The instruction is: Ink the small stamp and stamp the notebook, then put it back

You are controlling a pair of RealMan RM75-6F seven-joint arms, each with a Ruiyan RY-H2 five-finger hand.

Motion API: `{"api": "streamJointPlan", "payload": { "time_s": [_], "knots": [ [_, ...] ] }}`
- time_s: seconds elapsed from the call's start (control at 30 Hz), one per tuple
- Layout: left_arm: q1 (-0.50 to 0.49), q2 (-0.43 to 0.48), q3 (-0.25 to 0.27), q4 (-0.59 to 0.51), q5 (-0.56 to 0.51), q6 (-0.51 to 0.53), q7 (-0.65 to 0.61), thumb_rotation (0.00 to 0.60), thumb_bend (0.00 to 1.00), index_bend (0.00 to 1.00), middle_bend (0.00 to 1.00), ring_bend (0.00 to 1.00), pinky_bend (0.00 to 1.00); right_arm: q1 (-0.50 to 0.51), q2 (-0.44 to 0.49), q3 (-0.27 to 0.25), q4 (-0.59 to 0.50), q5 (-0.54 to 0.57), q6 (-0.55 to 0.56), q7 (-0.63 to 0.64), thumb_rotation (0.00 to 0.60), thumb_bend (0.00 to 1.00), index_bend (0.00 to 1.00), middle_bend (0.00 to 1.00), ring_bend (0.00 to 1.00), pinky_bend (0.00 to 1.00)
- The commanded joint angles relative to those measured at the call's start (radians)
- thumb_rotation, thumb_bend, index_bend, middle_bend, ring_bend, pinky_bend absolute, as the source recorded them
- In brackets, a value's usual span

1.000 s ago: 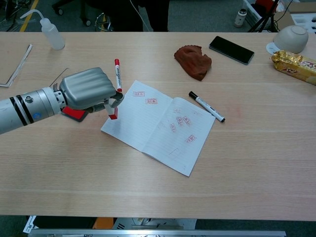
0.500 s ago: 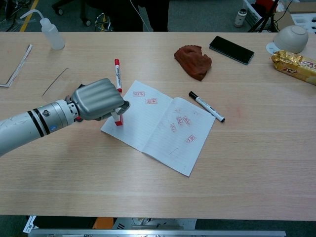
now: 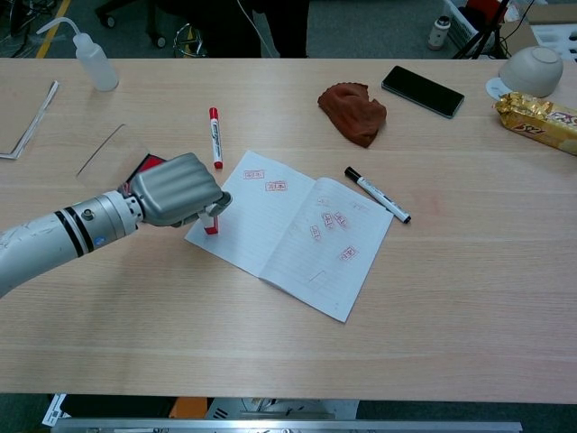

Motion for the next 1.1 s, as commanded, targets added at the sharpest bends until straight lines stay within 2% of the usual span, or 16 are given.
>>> {"api": "streamJointPlan", "payload": {
  "time_s": [0.03,1.1],
  "knots": [
    [0.000,-0.002,0.002,0.003,-0.001,-0.005,0.000,0.600,0.36,0.61,0.97,0.94,1.00,-0.001,0.000,0.000,0.000,0.000,0.002,0.000,0.600,0.18,0.06,0.14,0.09,0.18],
    [-0.008,0.001,-0.004,-0.020,-0.019,-0.045,0.033,0.600,0.36,0.60,0.96,0.94,1.00,-0.019,-0.006,-0.001,0.023,0.002,0.013,0.027,0.600,0.18,0.06,0.14,0.09,0.18]
  ]
}}
